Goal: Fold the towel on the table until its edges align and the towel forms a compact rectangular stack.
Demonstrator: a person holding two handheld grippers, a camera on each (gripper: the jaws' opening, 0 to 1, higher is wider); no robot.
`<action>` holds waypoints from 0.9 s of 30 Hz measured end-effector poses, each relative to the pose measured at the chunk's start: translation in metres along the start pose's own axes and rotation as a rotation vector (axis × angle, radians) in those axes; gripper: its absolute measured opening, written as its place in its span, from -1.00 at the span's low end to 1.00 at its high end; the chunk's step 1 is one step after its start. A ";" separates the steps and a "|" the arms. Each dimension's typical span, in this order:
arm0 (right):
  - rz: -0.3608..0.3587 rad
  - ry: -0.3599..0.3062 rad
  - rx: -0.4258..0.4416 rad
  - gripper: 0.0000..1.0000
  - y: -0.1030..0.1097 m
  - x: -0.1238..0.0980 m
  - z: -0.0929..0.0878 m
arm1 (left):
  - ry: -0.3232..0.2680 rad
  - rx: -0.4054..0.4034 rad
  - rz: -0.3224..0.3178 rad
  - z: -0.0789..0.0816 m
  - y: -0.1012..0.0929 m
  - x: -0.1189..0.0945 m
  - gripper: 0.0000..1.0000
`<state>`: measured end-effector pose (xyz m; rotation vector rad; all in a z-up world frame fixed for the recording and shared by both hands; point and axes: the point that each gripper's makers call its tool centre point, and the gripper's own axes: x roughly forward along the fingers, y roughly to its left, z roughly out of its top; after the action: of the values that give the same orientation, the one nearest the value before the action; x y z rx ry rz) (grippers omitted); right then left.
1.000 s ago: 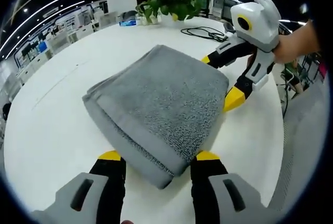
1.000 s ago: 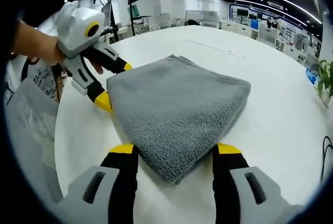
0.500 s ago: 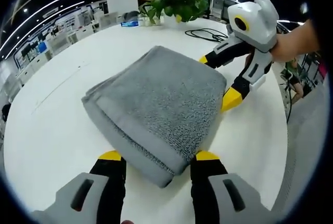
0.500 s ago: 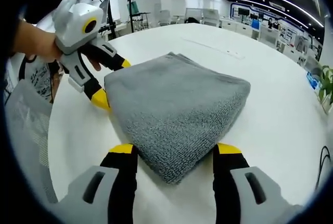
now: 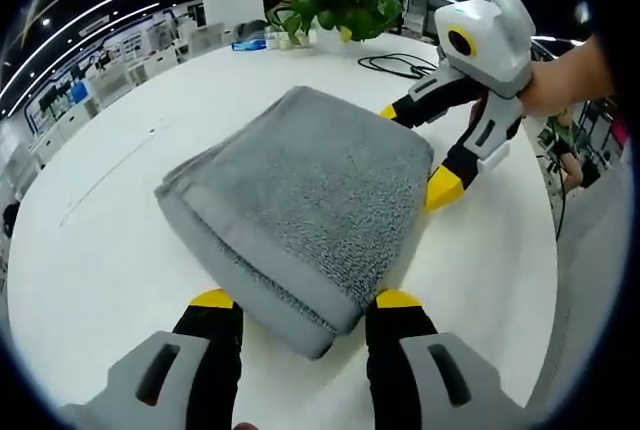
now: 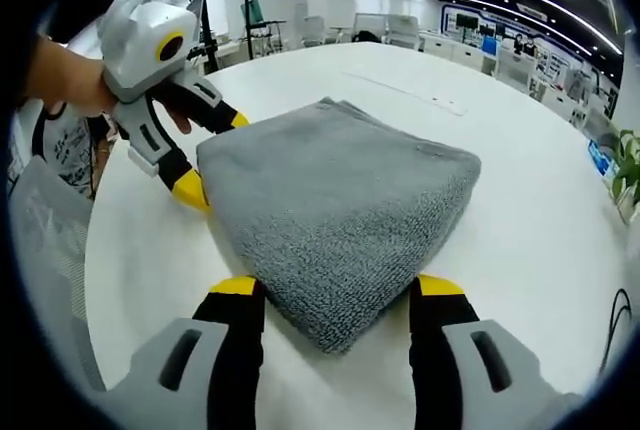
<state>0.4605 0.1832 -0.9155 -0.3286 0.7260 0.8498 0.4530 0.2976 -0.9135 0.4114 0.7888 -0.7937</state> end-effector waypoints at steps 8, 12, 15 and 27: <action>-0.006 -0.074 0.064 0.18 0.005 -0.015 0.013 | -0.006 0.036 0.059 -0.002 0.010 -0.016 0.12; -0.007 -0.103 0.068 0.20 0.007 -0.022 0.014 | -0.034 0.031 0.098 -0.001 0.017 -0.032 0.20; -0.015 -0.109 0.057 0.23 0.007 -0.027 0.013 | -0.037 0.021 0.104 -0.004 0.018 -0.041 0.21; -0.030 -0.179 0.079 0.56 0.011 -0.046 0.028 | -0.075 -0.024 0.123 -0.001 0.010 -0.063 0.55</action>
<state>0.4443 0.1789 -0.8631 -0.1896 0.5854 0.8083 0.4322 0.3350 -0.8657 0.4029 0.6954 -0.6805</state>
